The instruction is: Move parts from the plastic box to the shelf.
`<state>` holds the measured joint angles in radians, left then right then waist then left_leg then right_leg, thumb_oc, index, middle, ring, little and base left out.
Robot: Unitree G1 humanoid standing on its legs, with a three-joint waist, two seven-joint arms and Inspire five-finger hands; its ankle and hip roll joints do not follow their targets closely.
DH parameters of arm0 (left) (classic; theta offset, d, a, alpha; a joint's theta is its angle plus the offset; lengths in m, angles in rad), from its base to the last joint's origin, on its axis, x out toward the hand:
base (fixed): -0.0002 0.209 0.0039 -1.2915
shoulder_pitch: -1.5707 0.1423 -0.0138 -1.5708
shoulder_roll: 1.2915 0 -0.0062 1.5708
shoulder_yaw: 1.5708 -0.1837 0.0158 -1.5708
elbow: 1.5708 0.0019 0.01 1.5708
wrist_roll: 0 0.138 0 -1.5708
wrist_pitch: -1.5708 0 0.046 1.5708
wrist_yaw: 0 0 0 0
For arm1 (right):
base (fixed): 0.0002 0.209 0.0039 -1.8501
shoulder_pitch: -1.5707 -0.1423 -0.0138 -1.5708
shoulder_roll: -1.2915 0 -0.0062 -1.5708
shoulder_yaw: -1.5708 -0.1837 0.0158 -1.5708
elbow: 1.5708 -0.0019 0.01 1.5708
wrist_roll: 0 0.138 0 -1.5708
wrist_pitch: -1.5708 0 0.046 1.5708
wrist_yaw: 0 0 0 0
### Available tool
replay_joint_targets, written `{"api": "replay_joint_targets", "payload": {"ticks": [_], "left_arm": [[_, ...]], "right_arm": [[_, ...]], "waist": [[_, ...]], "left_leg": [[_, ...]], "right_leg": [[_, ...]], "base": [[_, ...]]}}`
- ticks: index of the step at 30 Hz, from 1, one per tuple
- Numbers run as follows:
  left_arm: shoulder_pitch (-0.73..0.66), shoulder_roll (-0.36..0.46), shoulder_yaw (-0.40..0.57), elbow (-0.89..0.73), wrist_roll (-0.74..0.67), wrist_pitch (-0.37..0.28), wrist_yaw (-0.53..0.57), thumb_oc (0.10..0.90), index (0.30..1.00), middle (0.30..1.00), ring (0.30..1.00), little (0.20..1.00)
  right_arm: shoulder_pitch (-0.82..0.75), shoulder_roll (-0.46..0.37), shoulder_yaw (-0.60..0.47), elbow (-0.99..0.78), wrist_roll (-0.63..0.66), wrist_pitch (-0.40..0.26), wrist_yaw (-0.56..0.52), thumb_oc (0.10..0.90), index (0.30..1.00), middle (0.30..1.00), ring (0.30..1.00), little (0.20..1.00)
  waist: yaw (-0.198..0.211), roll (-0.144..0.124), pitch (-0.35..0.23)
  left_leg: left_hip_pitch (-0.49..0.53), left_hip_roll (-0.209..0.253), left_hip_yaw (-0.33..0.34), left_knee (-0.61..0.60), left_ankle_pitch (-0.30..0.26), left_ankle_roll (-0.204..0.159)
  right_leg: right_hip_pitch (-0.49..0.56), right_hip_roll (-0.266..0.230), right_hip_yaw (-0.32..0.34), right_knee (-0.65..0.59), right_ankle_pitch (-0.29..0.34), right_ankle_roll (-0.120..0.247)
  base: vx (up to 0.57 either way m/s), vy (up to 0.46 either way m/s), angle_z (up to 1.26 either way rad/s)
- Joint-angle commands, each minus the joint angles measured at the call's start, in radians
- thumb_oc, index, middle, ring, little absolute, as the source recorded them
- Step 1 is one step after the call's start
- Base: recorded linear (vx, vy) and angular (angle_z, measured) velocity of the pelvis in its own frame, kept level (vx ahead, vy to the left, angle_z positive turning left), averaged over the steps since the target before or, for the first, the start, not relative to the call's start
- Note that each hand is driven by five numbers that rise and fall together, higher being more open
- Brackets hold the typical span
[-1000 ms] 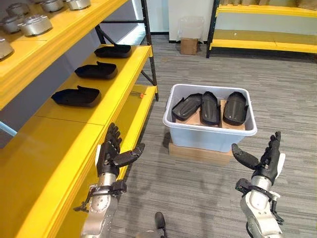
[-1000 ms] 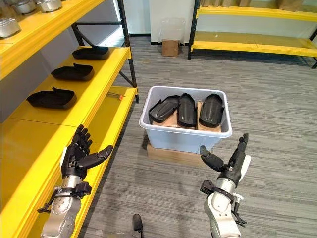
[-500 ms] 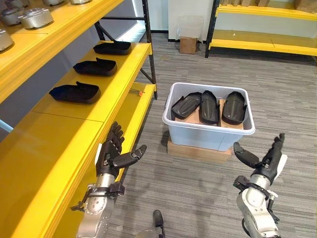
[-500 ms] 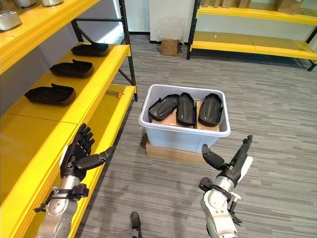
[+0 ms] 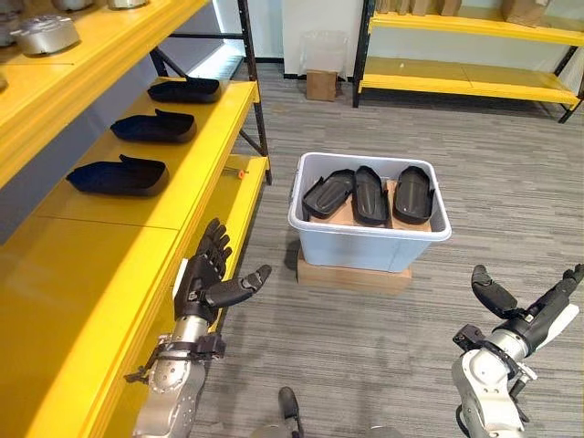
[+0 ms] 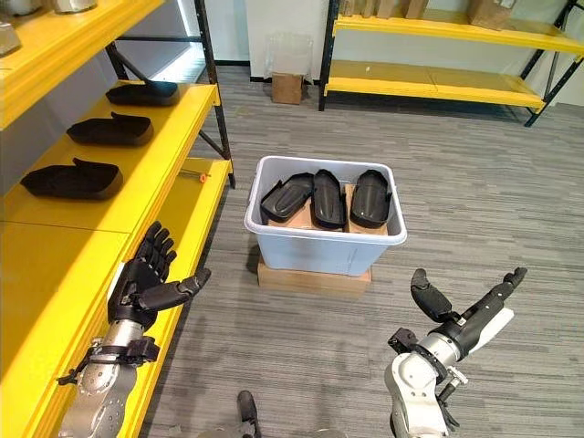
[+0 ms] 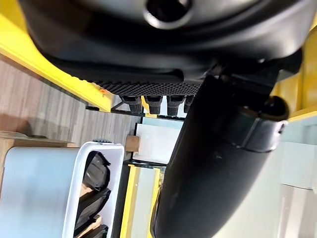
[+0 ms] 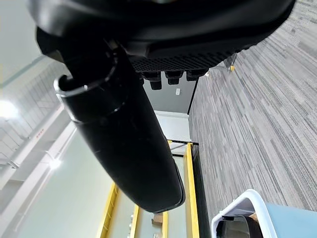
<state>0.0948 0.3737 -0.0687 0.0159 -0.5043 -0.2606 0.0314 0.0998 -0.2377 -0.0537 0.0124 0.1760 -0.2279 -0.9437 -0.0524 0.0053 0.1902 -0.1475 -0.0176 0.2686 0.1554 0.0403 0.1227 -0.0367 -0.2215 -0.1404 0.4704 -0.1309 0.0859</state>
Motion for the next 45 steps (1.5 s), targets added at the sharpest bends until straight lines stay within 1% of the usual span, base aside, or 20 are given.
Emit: {"api": "replay_joint_targets", "payload": {"ticks": [1, 3, 4, 5, 8, 9, 10, 11, 12, 16, 19, 22, 28, 30, 31, 35, 37, 41, 44, 45], "left_arm": [[-0.041, 0.037, 0.037, -0.097, 0.019, -0.080, -0.010, 0.900, 1.000, 1.000, 1.000, 1.000], [-0.037, 0.036, 0.039, -0.098, 0.012, -0.078, -0.003, 0.900, 1.000, 1.000, 1.000, 1.000], [-0.037, 0.034, 0.039, -0.092, 0.006, -0.087, 0.003, 0.900, 1.000, 1.000, 1.000, 1.000], [-0.037, 0.034, 0.039, -0.091, 0.006, -0.088, 0.003, 0.900, 1.000, 1.000, 1.000, 1.000], [-0.048, 0.034, 0.048, -0.080, -0.003, -0.084, -0.005, 0.900, 1.000, 1.000, 1.000, 1.000], [-0.051, 0.031, 0.055, -0.083, 0.002, -0.069, -0.009, 0.900, 1.000, 1.000, 1.000, 1.000], [-0.051, 0.031, 0.054, -0.083, 0.003, -0.069, -0.009, 0.900, 1.000, 1.000, 1.000, 1.000], [-0.046, 0.027, 0.040, -0.084, 0.013, -0.075, -0.008, 0.900, 1.000, 1.000, 1.000, 1.000], [-0.041, 0.025, 0.030, -0.083, 0.019, -0.083, -0.007, 0.900, 1.000, 1.000, 1.000, 1.000], [-0.014, 0.025, 0.013, -0.074, 0.029, -0.106, -0.012, 0.900, 1.000, 1.000, 1.000, 1.000], [-0.010, 0.024, 0.019, -0.075, 0.017, -0.092, 0.003, 0.900, 1.000, 1.000, 1.000, 1.000], [0.011, 0.027, 0.033, -0.105, 0.019, -0.054, -0.004, 0.900, 1.000, 1.000, 1.000, 1.000], [0.061, 0.036, 0.067, -0.151, 0.014, -0.040, -0.016, 0.900, 1.000, 1.000, 1.000, 1.000], [0.063, 0.038, 0.070, -0.155, 0.011, -0.040, -0.014, 0.900, 1.000, 1.000, 1.000, 1.000], [0.059, 0.040, 0.069, -0.163, -0.006, -0.045, -0.012, 0.900, 1.000, 1.000, 1.000, 1.000], [0.039, 0.037, 0.067, -0.165, -0.036, -0.055, -0.014, 0.900, 1.000, 1.000, 1.000, 1.000], [0.022, 0.032, 0.067, -0.160, -0.047, -0.061, -0.016, 0.900, 1.000, 1.000, 1.000, 1.000], [0.007, 0.019, 0.063, -0.165, -0.062, -0.069, -0.004, 0.900, 1.000, 1.000, 1.000, 1.000], [-0.005, 0.011, 0.054, -0.156, -0.070, -0.078, 0.008, 0.900, 1.000, 1.000, 1.000, 1.000], [-0.018, 0.003, 0.043, -0.143, -0.063, -0.081, 0.026, 0.900, 1.000, 1.000, 1.000, 1.000]], "right_arm": [[-0.081, -0.032, -0.043, -0.069, -0.112, -0.111, -0.052, 0.900, 1.000, 1.000, 1.000, 1.000], [-0.082, -0.031, -0.044, -0.066, -0.114, -0.110, -0.059, 0.900, 1.000, 1.000, 1.000, 1.000], [-0.087, -0.032, -0.049, -0.060, -0.133, -0.111, -0.049, 0.900, 1.000, 1.000, 1.000, 1.000], [-0.087, -0.032, -0.049, -0.060, -0.133, -0.111, -0.049, 0.900, 1.000, 1.000, 1.000, 1.000], [-0.081, -0.037, -0.071, -0.068, -0.133, -0.114, -0.032, 0.900, 1.000, 1.000, 1.000, 1.000], [-0.070, -0.044, -0.095, -0.068, -0.115, -0.132, -0.009, 0.900, 1.000, 1.000, 1.000, 1.000], [-0.069, -0.045, -0.097, -0.067, -0.114, -0.133, -0.007, 0.900, 1.000, 1.000, 1.000, 1.000], [-0.068, -0.043, -0.109, -0.062, -0.115, -0.145, 0.001, 0.900, 1.000, 1.000, 1.000, 1.000], [-0.066, -0.039, -0.114, -0.060, -0.114, -0.151, 0.004, 0.900, 1.000, 1.000, 1.000, 1.000], [-0.049, -0.034, -0.109, -0.069, -0.123, -0.136, -0.009, 0.900, 1.000, 1.000, 1.000, 1.000], [-0.057, -0.031, -0.089, -0.075, -0.133, -0.119, -0.036, 0.900, 1.000, 1.000, 1.000, 1.000], [-0.070, -0.038, -0.075, -0.095, -0.158, -0.100, -0.064, 0.900, 1.000, 1.000, 1.000, 1.000], [-0.070, -0.067, -0.073, -0.127, -0.227, -0.082, -0.116, 0.900, 1.000, 1.000, 1.000, 1.000], [-0.070, -0.078, -0.077, -0.131, -0.232, -0.085, -0.129, 0.900, 1.000, 1.000, 1.000, 1.000], [-0.071, -0.095, -0.084, -0.137, -0.239, -0.090, -0.152, 0.900, 1.000, 1.000, 1.000, 1.000], [-0.079, -0.126, -0.109, -0.143, -0.251, -0.082, -0.176, 0.900, 1.000, 1.000, 1.000, 1.000], [-0.080, -0.140, -0.123, -0.146, -0.250, -0.080, -0.181, 0.900, 1.000, 1.000, 1.000, 1.000], [-0.063, -0.165, -0.149, -0.167, -0.237, -0.080, -0.140, 0.900, 1.000, 1.000, 1.000, 1.000], [-0.057, -0.174, -0.138, -0.168, -0.229, -0.080, -0.112, 0.900, 1.000, 1.000, 1.000, 1.000], [-0.056, -0.173, -0.127, -0.165, -0.214, -0.078, -0.086, 0.900, 1.000, 1.000, 1.000, 1.000]], "waist": [[-0.002, 0.032, -0.048], [-0.003, 0.039, -0.044], [-0.014, 0.042, -0.039], [-0.014, 0.043, -0.039], [-0.035, 0.028, -0.034], [-0.048, 0.018, -0.026], [-0.049, 0.020, -0.025], [-0.053, 0.021, -0.016], [-0.051, 0.022, -0.013], [-0.045, 0.009, -0.029], [-0.033, -0.001, -0.039], [-0.019, -0.007, -0.038], [-0.022, 0.007, -0.045], [-0.024, 0.011, -0.047], [-0.032, 0.022, -0.042], [-0.053, 0.033, -0.035], [-0.065, 0.040, -0.036], [-0.087, 0.060, -0.047], [-0.097, 0.059, -0.054], [-0.103, 0.057, -0.060]], "left_leg": [[0.241, -0.032, -0.049, -0.241, -0.092, -0.018], [0.248, -0.036, -0.055, -0.243, -0.095, -0.015], [0.255, -0.037, -0.065, -0.243, -0.100, -0.020], [0.255, -0.036, -0.066, -0.243, -0.100, -0.021], [0.283, -0.045, -0.096, -0.243, -0.122, -0.040], [0.320, -0.040, -0.115, -0.243, -0.148, -0.059], [0.324, -0.038, -0.117, -0.243, -0.151, -0.060], [0.347, -0.031, -0.122, -0.243, -0.169, -0.070], [0.356, -0.025, -0.117, -0.243, -0.175, -0.076], [0.383, -0.014, -0.111, -0.243, -0.195, -0.090], [0.392, -0.011, -0.093, -0.243, -0.201, -0.094], [0.410, 0.003, -0.078, -0.243, -0.210, -0.098], [0.432, 0.055, -0.026, -0.243, -0.193, -0.125], [0.429, 0.068, -0.021, -0.243, -0.185, -0.134], [0.428, 0.089, -0.009, -0.243, -0.172, -0.146], [0.420, 0.120, 0.018, -0.217, -0.157, -0.166], [0.405, 0.145, 0.034, -0.183, -0.123, -0.182], [0.381, 0.197, 0.055, -0.097, 0.002, -0.225], [0.361, 0.229, 0.075, -0.035, 0.058, -0.242], [0.357, 0.231, 0.079, 0.000, 0.047, -0.253]], "right_leg": [[-0.042, 0.090, -0.025, 0.162, 0.198, 0.071], [-0.085, 0.094, -0.028, 0.246, 0.200, 0.070], [-0.131, 0.113, -0.025, 0.216, 0.185, 0.066], [-0.130, 0.114, -0.026, 0.214, 0.185, 0.066], [-0.157, 0.114, -0.037, -0.098, 0.202, 0.060], [-0.180, 0.087, -0.040, -0.310, 0.265, 0.068], [-0.179, 0.086, -0.039, -0.324, 0.276, 0.070], [-0.206, 0.061, -0.025, -0.407, 0.317, 0.084], [-0.211, 0.050, -0.038, -0.454, 0.323, 0.090], [-0.114, 0.026, -0.046, -0.552, 0.349, 0.111], [-0.087, 0.014, -0.071, -0.556, 0.369, 0.120], [-0.065, 0.010, -0.123, -0.530, 0.369, 0.117], [-0.067, 0.037, -0.181, -0.439, 0.273, 0.087], [-0.073, 0.044, -0.185, -0.415, 0.251, 0.077], [-0.091, 0.052, -0.181, -0.367, 0.218, 0.063], [-0.122, 0.058, -0.170, -0.310, 0.179, 0.036], [-0.119, 0.069, -0.168, -0.306, 0.164, 0.019], [-0.090, 0.115, -0.166, -0.326, 0.127, -0.023], [-0.065, 0.139, -0.162, -0.346, 0.108, -0.046], [-0.034, 0.155, -0.153, -0.363, 0.081, -0.048]], "base": [[0.03, 0.206, -0.23], [0.03, 0.161, -0.06], [0.03, 0.084, 0.08], [0.05, 0.035, -0.16], [0.12, -0.084, 0.02], [0.16, -0.138, 0.75], [0.18, -0.175, 0.65], [0.12, -0.107, 0.36], [0.20, -0.212, 0.10], [0.21, -0.210, 0.42], [0.20, -0.199, 0.37], [0.30, -0.299, 0.04], [0.27, -0.265, -0.10], [0.19, -0.225, -0.04], [0.11, -0.157, -0.01], [0.13, -0.176, -0.15], [0.13, -0.181, -0.23], [0.12, -0.143, -0.22], [0.11, -0.118, -0.18], [0.16, -0.144, -0.15]]}}
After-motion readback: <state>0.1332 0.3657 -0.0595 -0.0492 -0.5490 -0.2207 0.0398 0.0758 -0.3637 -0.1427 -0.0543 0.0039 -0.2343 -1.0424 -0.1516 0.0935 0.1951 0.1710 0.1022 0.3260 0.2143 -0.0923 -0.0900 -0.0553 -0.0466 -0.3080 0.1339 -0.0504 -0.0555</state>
